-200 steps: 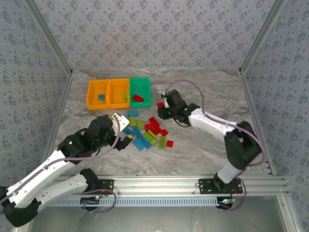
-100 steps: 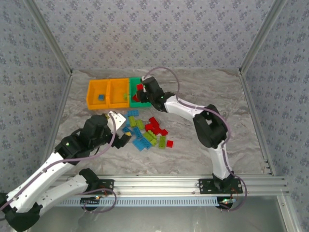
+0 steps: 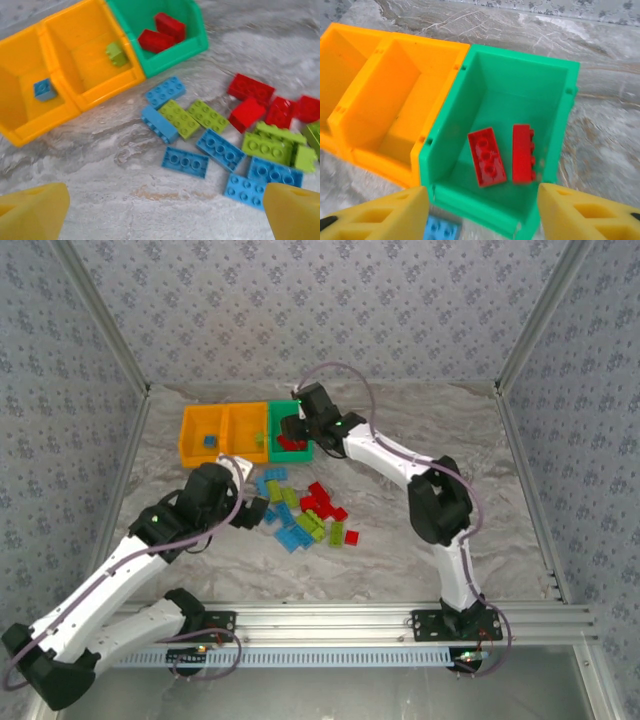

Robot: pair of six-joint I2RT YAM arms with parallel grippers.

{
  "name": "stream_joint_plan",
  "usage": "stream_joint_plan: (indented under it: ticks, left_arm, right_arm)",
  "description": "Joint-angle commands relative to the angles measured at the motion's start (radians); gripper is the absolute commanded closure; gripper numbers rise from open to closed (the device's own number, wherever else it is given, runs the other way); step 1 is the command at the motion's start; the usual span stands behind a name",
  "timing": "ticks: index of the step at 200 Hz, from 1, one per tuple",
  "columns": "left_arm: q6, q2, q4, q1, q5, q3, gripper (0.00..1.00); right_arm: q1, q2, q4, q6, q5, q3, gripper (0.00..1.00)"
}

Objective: Sort the legos into containers by color

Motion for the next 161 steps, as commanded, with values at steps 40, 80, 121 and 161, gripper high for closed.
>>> stream_joint_plan:
  ticks: [40,80,121,161]
  left_arm:
    - [-0.475,0.321,0.192,0.222,0.198,0.01,0.19]
    - [-0.514,0.649,0.275,0.268,0.265,0.117,0.27]
    - [-0.534,0.815,0.318,0.276,0.264,0.158,0.35]
    - [-0.534,0.857,0.334,0.278,0.279,0.132,0.49]
  right_arm:
    - [0.047,-0.599,-0.136,-0.139,-0.095,-0.418,0.11]
    - [0.075,-0.89,-0.09,-0.144,-0.223,-0.711,0.0]
    - [0.079,-1.029,-0.104,-0.119,-0.155,-0.823,0.0]
    - [0.079,-1.035,-0.078,-0.117,-0.169,-0.853,0.0]
